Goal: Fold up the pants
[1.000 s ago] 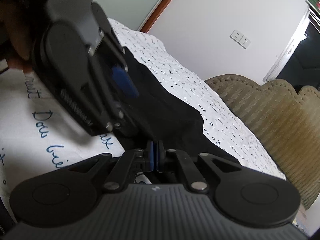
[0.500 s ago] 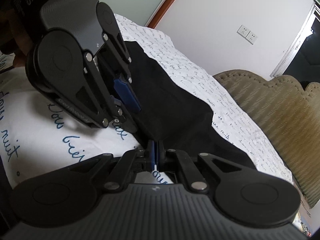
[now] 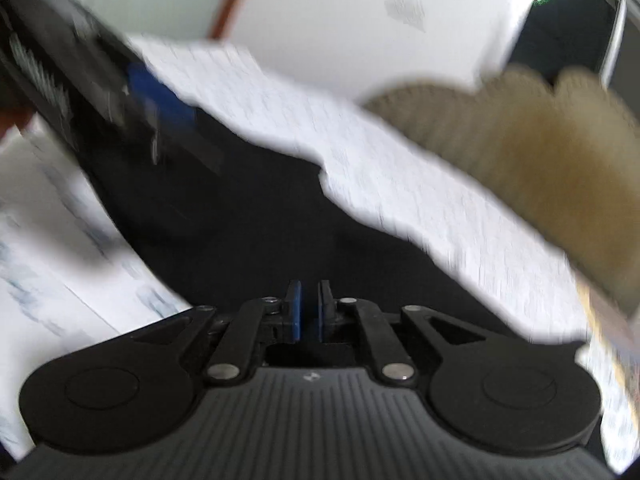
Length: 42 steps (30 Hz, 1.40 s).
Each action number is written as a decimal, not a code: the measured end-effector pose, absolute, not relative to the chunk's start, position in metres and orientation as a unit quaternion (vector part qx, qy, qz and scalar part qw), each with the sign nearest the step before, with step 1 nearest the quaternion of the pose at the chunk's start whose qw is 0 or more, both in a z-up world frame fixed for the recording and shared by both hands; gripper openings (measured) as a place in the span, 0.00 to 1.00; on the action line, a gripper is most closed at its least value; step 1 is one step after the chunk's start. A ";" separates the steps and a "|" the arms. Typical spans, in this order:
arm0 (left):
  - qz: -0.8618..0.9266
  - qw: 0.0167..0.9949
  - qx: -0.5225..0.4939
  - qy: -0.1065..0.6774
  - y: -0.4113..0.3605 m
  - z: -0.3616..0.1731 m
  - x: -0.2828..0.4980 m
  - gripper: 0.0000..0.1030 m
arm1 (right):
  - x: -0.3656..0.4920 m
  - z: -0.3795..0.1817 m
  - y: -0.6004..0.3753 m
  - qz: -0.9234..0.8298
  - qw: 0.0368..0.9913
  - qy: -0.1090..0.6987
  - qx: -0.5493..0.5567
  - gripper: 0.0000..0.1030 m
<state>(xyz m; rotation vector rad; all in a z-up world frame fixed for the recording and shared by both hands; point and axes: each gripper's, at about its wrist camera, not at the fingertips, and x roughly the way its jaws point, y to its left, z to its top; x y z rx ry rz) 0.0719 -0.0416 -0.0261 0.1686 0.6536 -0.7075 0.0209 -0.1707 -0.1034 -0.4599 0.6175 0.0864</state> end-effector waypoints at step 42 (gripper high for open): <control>-0.400 0.859 0.139 0.289 -0.170 -0.083 0.061 0.98 | 0.097 -0.078 -0.582 -0.181 0.884 0.244 0.356 0.05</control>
